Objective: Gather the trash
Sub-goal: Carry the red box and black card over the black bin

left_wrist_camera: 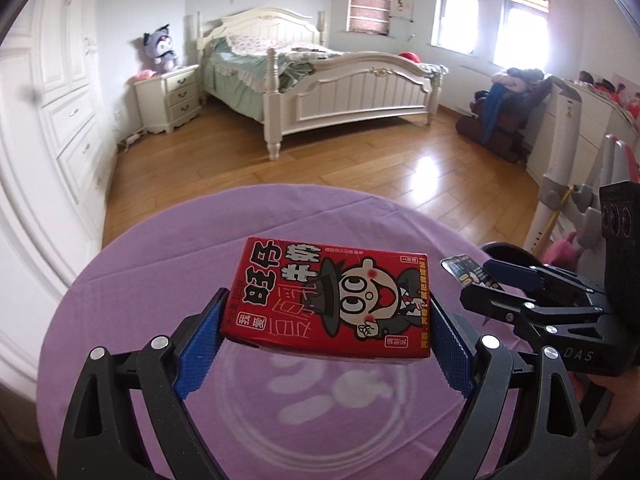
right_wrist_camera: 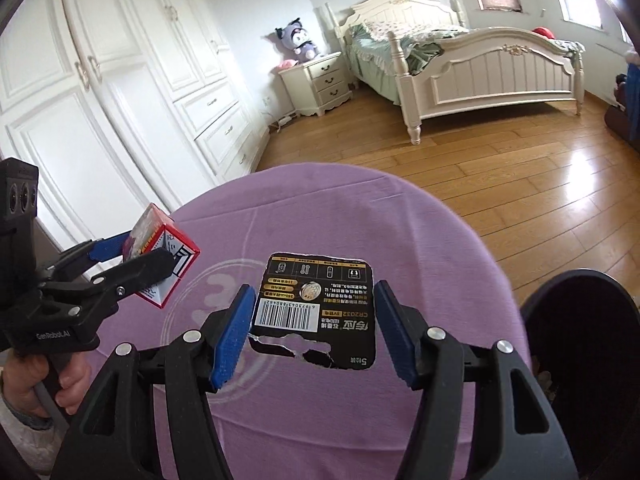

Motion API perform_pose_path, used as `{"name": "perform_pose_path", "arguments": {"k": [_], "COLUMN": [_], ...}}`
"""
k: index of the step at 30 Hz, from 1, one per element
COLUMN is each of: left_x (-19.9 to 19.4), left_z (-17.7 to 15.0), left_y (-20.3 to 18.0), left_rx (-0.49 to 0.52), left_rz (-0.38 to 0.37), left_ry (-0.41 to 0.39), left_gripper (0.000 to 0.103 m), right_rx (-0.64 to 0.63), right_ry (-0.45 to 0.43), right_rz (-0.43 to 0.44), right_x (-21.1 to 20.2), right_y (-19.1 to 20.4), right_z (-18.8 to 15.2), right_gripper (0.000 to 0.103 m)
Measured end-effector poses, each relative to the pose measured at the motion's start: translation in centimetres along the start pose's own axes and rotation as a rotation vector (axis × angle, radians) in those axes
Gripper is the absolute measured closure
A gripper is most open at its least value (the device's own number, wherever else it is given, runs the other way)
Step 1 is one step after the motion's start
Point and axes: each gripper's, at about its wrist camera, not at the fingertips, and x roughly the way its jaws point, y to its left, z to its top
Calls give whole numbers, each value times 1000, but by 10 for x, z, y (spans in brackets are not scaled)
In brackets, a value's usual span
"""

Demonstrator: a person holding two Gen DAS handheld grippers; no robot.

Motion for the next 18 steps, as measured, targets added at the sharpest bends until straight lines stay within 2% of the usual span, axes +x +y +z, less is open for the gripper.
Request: {"name": "perform_pose_path", "arguments": {"k": [4,9,13,18], "left_x": [14,35,58,87], "left_z": [15,18,18,17], "left_y": [-64,-140,-188,-228], "left_rx": [84,165,201,209], "left_rz": [-87,-193,-262,-318], "left_ry": [-11,-6,27,78], "left_gripper": [13,13,13,13], "right_rx": [76,176,252,309], "right_ry": [-63,-101,-103,-85], "right_rz": [-57,-134,-185,-217], "right_x": [-37,-61,-67,-61], "right_y": [-47,-107,-147,-179], "right_z": [-1,-13,-26,-38], "right_gripper": [43,43,43,43]}}
